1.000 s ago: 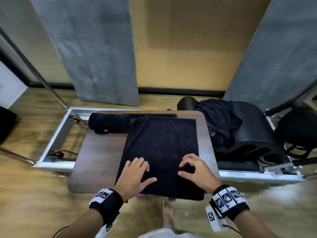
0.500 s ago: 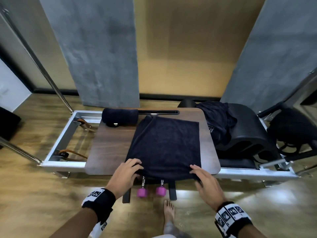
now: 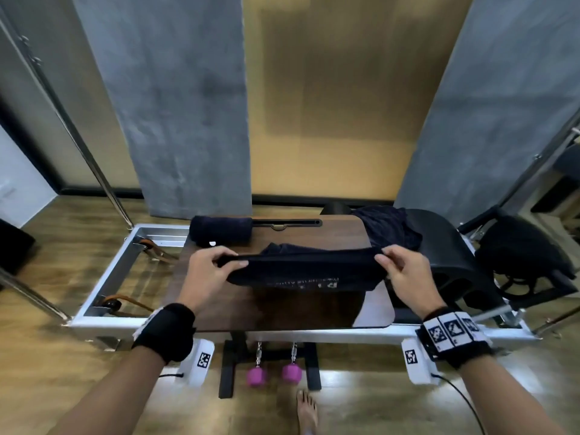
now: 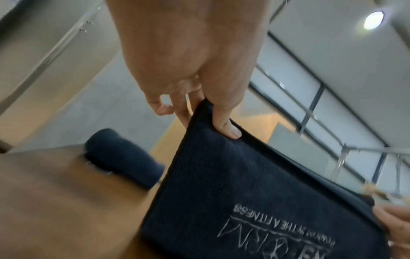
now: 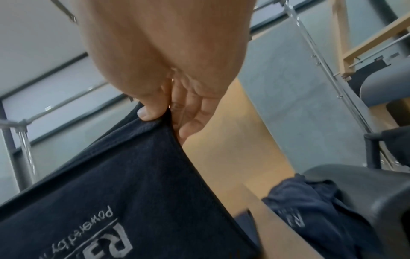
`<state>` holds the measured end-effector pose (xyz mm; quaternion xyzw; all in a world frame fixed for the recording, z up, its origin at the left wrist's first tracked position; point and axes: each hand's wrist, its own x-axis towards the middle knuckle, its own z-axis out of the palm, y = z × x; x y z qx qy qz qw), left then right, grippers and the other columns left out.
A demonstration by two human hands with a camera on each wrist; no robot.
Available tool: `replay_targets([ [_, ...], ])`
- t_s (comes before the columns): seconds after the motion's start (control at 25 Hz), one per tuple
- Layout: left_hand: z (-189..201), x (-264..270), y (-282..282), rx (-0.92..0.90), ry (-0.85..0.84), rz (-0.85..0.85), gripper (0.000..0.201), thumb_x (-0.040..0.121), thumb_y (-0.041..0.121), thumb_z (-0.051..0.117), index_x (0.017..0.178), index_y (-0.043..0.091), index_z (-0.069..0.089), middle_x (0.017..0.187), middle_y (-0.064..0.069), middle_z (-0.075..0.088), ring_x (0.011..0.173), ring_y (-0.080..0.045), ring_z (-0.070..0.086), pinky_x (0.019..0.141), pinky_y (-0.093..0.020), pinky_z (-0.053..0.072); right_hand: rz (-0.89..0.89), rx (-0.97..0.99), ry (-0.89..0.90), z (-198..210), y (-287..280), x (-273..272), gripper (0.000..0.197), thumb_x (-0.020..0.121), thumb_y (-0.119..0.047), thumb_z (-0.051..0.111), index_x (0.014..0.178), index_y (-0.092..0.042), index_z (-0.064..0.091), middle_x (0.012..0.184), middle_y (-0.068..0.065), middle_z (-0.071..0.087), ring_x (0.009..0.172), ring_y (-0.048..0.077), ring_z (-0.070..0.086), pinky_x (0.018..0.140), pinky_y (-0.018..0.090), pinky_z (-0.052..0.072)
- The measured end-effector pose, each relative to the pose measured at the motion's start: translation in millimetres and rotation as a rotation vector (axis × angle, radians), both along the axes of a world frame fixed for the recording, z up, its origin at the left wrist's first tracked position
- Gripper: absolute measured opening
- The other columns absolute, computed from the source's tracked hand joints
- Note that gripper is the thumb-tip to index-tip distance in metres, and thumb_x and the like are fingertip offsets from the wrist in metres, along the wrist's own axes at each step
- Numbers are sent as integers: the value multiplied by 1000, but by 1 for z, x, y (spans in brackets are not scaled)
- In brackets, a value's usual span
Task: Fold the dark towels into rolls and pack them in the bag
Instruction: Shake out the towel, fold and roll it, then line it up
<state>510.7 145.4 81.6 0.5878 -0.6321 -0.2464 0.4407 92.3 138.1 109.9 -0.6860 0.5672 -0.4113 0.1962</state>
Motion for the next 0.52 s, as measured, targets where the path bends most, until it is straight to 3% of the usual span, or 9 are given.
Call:
replay_targets([
  [0.08,38,-3,-20,-55,112,0,10,84,21,89,84,25,80,85,9,78,81,-6,71,77,-30,57,-54,-127,15,36,-18,-9,14,99,-17,70,85,-18,73,77,-10,70,73,4,65,72,35,53],
  [0.16,72,-8,-36,-113,181,-37,11,90,17,84,87,28,81,87,7,80,82,-6,73,77,-23,57,-69,-160,-42,65,-34,-14,21,102,-25,67,82,-21,72,67,-4,67,63,11,62,63,32,50],
  [0.24,97,-11,-49,-167,219,-46,20,93,12,80,86,31,80,87,9,80,83,-4,73,77,-16,55,-27,-95,-204,86,-43,-15,30,103,-37,63,79,-20,69,51,9,57,44,18,54,48,27,43],
  [0.32,115,-15,-58,-212,270,-38,23,94,10,79,86,32,80,87,10,80,84,-3,74,77,-14,55,8,-14,-419,102,-46,-12,39,100,-48,65,73,-20,65,45,9,44,36,24,51,38,24,39],
  [0.44,133,-19,-67,-262,350,7,9,91,17,83,89,25,80,89,5,81,86,-9,76,78,-17,57,105,84,-682,116,-49,-10,36,91,-49,75,67,-24,68,55,-4,52,48,25,66,43,26,52],
  [0.52,138,-20,-70,-281,396,32,6,89,19,86,88,22,80,87,3,81,82,-8,76,75,-16,57,200,128,-775,120,-48,-11,30,77,-49,87,75,-21,76,68,1,64,60,26,72,56,25,60],
])
